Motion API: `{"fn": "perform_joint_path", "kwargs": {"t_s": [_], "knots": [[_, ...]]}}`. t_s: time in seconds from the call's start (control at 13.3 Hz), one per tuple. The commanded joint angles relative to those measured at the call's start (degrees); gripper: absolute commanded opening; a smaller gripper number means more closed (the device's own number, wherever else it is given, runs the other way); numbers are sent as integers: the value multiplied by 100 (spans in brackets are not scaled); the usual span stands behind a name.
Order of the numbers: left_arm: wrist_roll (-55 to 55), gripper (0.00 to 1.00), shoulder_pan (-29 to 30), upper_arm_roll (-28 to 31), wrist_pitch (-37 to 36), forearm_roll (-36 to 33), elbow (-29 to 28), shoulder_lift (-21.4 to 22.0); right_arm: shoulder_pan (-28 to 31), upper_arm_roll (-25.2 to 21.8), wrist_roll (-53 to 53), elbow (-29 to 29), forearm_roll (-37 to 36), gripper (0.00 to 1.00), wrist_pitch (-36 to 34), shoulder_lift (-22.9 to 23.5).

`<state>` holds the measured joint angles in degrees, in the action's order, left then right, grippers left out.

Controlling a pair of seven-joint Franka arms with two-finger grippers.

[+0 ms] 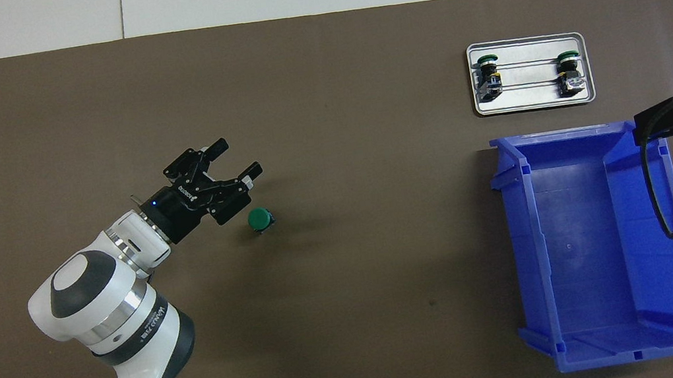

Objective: Place and press button with both arms
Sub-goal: 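Open the left gripper and raise it off the button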

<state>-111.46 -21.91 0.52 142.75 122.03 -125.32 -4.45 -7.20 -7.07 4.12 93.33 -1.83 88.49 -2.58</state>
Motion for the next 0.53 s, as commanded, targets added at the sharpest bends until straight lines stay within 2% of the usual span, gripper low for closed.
{"fn": "perform_joint_path", "kwargs": {"t_s": [0.0,0.45], "knots": [[580,94,-287,44,657,-555,367,41,44,31,-131,10,77,100,-69,-67],[1879,94,-279,44,641,-2856,640,85,44,31,-131,10,77,100,-78,-67]]}}
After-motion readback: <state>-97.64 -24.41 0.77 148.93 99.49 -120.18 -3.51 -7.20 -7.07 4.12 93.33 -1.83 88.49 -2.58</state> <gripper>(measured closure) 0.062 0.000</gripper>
